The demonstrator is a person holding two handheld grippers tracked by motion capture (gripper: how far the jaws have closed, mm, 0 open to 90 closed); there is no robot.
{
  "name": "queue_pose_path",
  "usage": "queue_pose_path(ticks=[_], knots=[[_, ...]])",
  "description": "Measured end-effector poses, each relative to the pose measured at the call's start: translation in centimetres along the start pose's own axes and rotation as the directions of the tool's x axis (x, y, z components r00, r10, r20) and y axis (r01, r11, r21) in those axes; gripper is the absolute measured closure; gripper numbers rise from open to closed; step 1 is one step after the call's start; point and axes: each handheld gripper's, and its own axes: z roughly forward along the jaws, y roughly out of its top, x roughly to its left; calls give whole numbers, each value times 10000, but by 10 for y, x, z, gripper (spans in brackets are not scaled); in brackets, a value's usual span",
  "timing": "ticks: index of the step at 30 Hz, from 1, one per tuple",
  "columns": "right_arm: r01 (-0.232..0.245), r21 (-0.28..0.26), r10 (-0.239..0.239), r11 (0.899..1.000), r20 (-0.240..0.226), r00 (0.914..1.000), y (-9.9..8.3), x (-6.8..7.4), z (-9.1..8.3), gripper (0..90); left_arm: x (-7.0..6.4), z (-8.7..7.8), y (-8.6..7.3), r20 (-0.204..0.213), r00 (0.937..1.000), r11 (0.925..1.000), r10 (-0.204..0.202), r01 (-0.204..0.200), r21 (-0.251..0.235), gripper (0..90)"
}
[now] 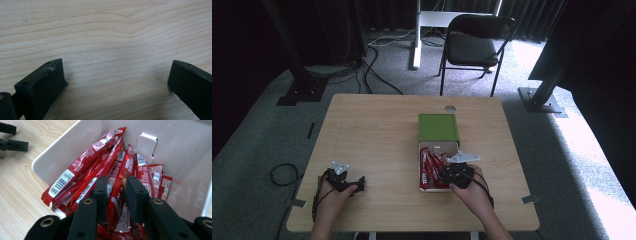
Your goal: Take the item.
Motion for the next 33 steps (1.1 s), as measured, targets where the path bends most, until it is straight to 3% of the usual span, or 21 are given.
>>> queue_pose_path(ticks=[4, 9, 14, 33], knots=[[-52, 42, 51, 10000, 85, 10000, -1, 1, 2, 723, 0, 0, 0, 9, 10000, 10000, -6, 6, -2, 19], [79, 129, -85, 9999, 525, 9986, -1, 2, 1, 848, 0, 0, 0, 9, 10000, 10000, -7, 7, 0, 19], [-83, -72, 88, 9999, 663, 9978, 0, 0, -5, 868, 0, 0, 0, 2, 10000, 10000, 6, -6, 0, 19], [-49, -1080, 70, 9941, 188, 9998, 11, -1, -46, 869, 0, 0, 0, -1, 10000, 10000, 0, 0, 0, 19]])
